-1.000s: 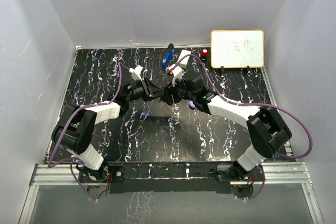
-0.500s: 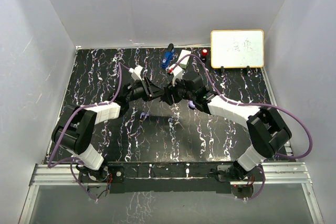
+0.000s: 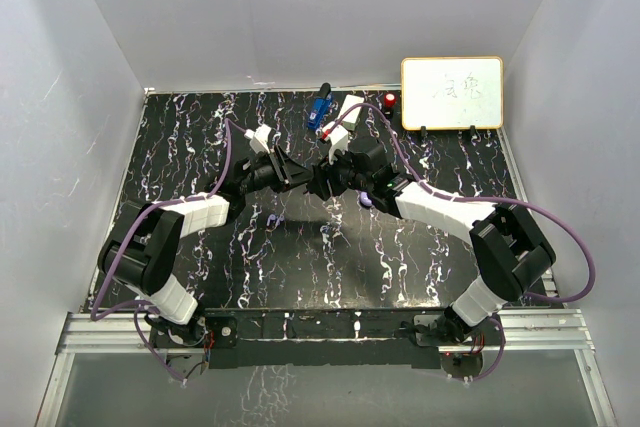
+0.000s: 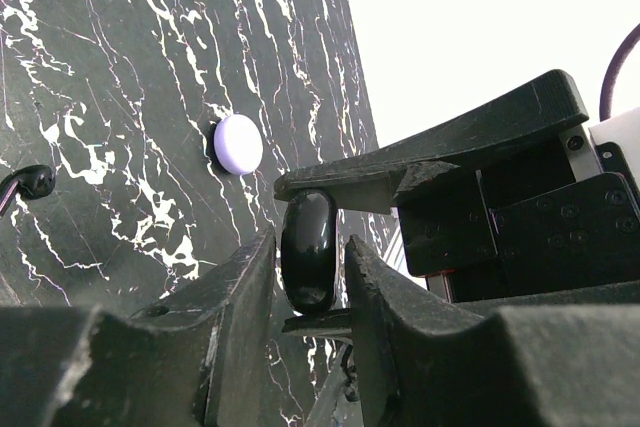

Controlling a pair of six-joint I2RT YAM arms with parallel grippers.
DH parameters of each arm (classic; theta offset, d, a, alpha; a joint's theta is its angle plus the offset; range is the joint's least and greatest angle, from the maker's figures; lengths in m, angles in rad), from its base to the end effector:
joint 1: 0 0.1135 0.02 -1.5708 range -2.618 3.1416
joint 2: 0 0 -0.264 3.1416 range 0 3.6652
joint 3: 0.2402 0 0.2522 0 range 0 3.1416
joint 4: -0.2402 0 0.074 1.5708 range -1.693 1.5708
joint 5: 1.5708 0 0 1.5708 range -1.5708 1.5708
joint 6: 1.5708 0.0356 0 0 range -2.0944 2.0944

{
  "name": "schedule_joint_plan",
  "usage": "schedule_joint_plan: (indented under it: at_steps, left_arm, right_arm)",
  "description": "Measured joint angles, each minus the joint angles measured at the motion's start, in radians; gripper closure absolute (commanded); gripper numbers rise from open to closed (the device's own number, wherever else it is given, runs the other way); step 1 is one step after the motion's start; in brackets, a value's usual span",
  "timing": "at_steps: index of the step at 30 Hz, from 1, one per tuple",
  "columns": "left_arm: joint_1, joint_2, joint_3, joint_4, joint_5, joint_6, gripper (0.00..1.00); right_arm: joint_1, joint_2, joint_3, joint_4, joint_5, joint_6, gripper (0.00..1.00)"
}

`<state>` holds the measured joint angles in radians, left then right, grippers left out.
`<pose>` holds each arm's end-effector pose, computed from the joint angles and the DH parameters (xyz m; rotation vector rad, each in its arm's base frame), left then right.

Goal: Insert the wireless bluetooth earbuds into the charging case
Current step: Open the charging case.

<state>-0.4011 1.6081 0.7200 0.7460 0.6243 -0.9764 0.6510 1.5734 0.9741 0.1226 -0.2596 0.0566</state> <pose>0.2982 -0.1491 0.2105 -0.0289 1.9489 -1.5021 0.2754 0.2213 0.2391 -0.7739 1.9573 0.6997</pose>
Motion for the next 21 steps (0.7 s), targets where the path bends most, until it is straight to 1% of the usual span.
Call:
schedule_joint_plan:
  at_steps: [9, 10, 11, 12, 15, 16, 17, 19, 21]
  left_arm:
    - [0.0, 0.0, 0.0, 0.002, 0.0, 0.0, 0.95]
    - [0.0, 0.0, 0.0, 0.001, 0.0, 0.0, 0.99]
    - [0.0, 0.0, 0.0, 0.001, 0.0, 0.0, 1.0]
    - [0.0, 0.0, 0.0, 0.001, 0.0, 0.0, 1.0]
    - [0.0, 0.0, 0.0, 0.002, 0.0, -0.001, 1.0]
    - [0.0, 0.0, 0.0, 0.002, 0.0, -0.001, 1.0]
    - [0.0, 0.0, 0.0, 0.002, 0.0, -0.001, 1.0]
    - [0.0, 0.0, 0.0, 0.002, -0.001, -0.001, 1.0]
    - [0.001, 0.0, -0.001, 0.002, -0.007, -0.002, 1.0]
  right_arm:
    - [0.0, 0.0, -0.001, 0.0, 0.0, 0.0, 0.83]
    - [0.0, 0.0, -0.002, 0.0, 0.0, 0.0, 0.82]
    - [0.0, 0.0, -0.002, 0.0, 0.001, 0.0, 0.79]
    - [0.0, 0.0, -0.002, 0.0, 0.001, 0.0, 0.72]
    - [0.0, 0.0, -0.002, 0.0, 0.003, 0.0, 0.46]
    - [0.0, 0.0, -0.002, 0.0, 0.004, 0.001, 0.34]
    - [0.0, 0.0, -0.002, 0.001, 0.004, 0.002, 0.24]
    - [0.0, 0.0, -0.002, 0.0, 0.008, 0.008, 0.12]
    - [0.0, -0.001, -0.002, 0.001, 0.018, 0.008, 0.06]
